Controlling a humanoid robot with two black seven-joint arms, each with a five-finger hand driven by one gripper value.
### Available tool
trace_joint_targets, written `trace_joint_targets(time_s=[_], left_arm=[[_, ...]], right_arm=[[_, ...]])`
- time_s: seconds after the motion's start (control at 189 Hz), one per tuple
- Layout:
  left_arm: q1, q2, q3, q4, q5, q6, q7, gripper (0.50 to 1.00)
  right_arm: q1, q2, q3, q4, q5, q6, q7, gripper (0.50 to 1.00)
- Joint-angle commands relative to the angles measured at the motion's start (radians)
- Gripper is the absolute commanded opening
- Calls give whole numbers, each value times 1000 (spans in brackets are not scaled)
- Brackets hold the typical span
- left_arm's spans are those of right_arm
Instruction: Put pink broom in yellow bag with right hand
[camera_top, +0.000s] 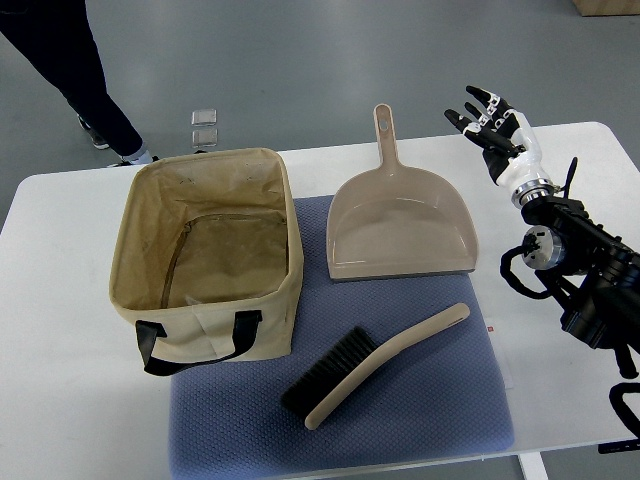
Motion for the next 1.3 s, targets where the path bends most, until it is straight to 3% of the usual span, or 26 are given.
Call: trace_joint_targets(time_s=[0.0,0.679,0.902,1.294], left_arm=[[0,0,0,2,0,0,0,1000],[-9,0,-2,3,0,12,0,1000],[-8,0,-2,-1,0,12,0,1000],[-8,0,-2,2,0,12,0,1000]], right_arm=[[0,-1,0,0,-1,-1,0,930],[45,-12,-17,0,-16,-4,-9,930],[77,-52,-32,0,-39,-1,-12,930],[204,-173,-255,5,-121,12,-14,930]])
